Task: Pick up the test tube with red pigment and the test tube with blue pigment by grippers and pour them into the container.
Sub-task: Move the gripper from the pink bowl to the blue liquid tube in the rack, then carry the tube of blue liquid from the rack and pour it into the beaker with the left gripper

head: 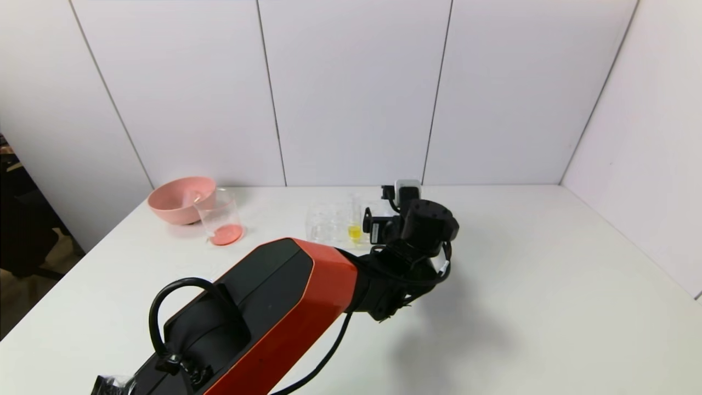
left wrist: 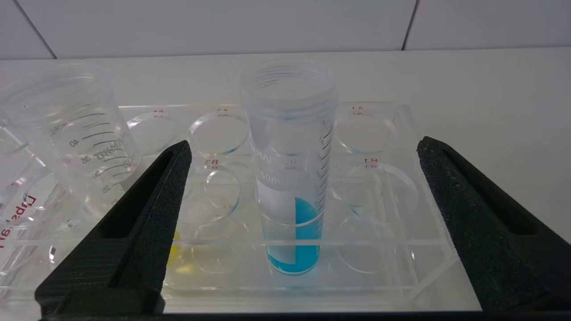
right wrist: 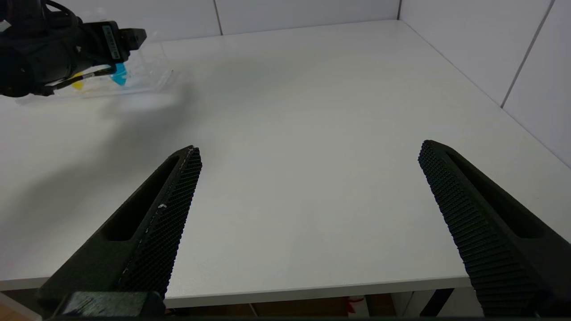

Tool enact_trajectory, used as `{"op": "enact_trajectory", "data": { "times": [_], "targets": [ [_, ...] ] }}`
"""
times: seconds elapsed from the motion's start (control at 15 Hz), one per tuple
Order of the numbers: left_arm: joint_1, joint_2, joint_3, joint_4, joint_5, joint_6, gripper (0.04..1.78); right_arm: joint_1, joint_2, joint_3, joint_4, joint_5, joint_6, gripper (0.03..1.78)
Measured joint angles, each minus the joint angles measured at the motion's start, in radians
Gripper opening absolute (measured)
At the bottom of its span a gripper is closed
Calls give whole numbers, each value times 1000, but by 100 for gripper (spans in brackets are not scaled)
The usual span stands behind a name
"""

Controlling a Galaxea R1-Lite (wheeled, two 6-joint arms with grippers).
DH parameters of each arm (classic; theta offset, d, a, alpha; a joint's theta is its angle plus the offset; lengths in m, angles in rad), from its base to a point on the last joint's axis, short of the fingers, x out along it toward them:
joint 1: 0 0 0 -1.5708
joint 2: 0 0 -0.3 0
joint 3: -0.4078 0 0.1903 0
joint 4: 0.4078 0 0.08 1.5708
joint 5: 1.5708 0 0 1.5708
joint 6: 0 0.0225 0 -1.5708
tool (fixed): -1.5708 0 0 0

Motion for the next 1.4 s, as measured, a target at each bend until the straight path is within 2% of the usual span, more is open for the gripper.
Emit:
{"op": "enact_trajectory", "data": {
  "times": [0.07, 0.13, 0.2, 0.27, 0.33, 1.4],
  "targets": [
    [2, 4, -6, 0, 0, 0, 170, 0, 0, 0, 0, 0, 0, 177],
    [3, 6, -11, 1, 0, 0, 149, 0, 0, 0, 0, 0, 0, 177],
    [4, 8, -13, 3, -1, 1, 79, 0, 0, 0, -1, 0, 0, 177],
    [5, 10, -15, 2, 0, 0, 37, 0, 0, 0, 0, 0, 0, 177],
    [4, 11, -16, 0, 1, 1, 47, -1, 0, 0, -1, 0, 0, 177],
    [0, -59, -39, -3, 2, 42, 47, 0, 0, 0, 0, 0, 0, 177]
  ]
}}
